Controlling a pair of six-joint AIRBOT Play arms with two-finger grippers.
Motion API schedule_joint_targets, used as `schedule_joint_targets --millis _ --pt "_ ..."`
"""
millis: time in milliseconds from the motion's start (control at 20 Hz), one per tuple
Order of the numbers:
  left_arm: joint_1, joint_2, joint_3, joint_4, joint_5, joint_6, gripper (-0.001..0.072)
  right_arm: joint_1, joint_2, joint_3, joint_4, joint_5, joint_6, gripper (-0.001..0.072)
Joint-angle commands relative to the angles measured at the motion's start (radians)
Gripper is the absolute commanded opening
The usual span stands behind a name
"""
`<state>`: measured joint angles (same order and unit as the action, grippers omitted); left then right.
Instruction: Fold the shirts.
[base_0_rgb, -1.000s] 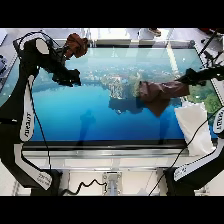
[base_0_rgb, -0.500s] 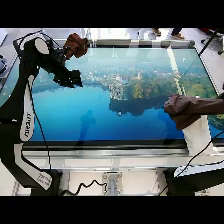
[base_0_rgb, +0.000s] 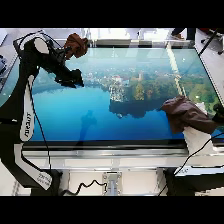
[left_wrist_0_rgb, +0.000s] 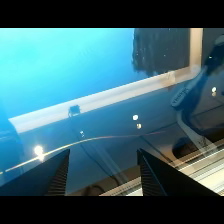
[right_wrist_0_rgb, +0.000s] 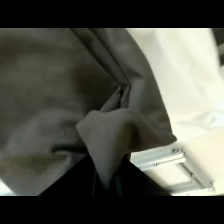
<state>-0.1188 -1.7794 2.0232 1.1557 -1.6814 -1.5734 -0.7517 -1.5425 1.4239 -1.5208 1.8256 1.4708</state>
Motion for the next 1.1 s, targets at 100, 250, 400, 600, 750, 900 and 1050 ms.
schedule_joint_targets --millis 100,250,400,600,750,900,1050 --pt "0.0 0.0 0.0 -0.004 -0.003 0.0 0.0499 0.016 0.027 -0.316 -0.144 -0.081 -0.029 0.0035" --pt "0.0 0.0 0.0 -0.004 -0.003 0.0 0.0499 0.016 0.027 -0.449 -0.212 -0.141 -0.031 0.0035" --pt "0.0 0.0 0.0 -0.005 -0.003 0.0 0.0499 0.016 0.027 -0.549 -0.209 -0.206 -0.031 0.0035" --pt "0.0 0.0 0.0 -0.008 -0.003 0.0 0.0498 0.016 0.027 -0.585 -0.21 -0.244 -0.048 0.0067" --pt "0.0 0.0 0.0 -0.008 -0.013 0.0 0.0498 0.016 0.027 -0.585 -0.21 -0.235 -0.059 0.0322" --pt "0.0 0.0 0.0 -0.008 -0.016 0.0 0.0499 0.016 0.045 -0.583 -0.21 -0.217 -0.074 0.0322" --pt "0.0 0.0 0.0 -0.008 -0.014 0.0 0.0499 0.016 0.109 -0.57 -0.212 -0.227 -0.094 0.0323"
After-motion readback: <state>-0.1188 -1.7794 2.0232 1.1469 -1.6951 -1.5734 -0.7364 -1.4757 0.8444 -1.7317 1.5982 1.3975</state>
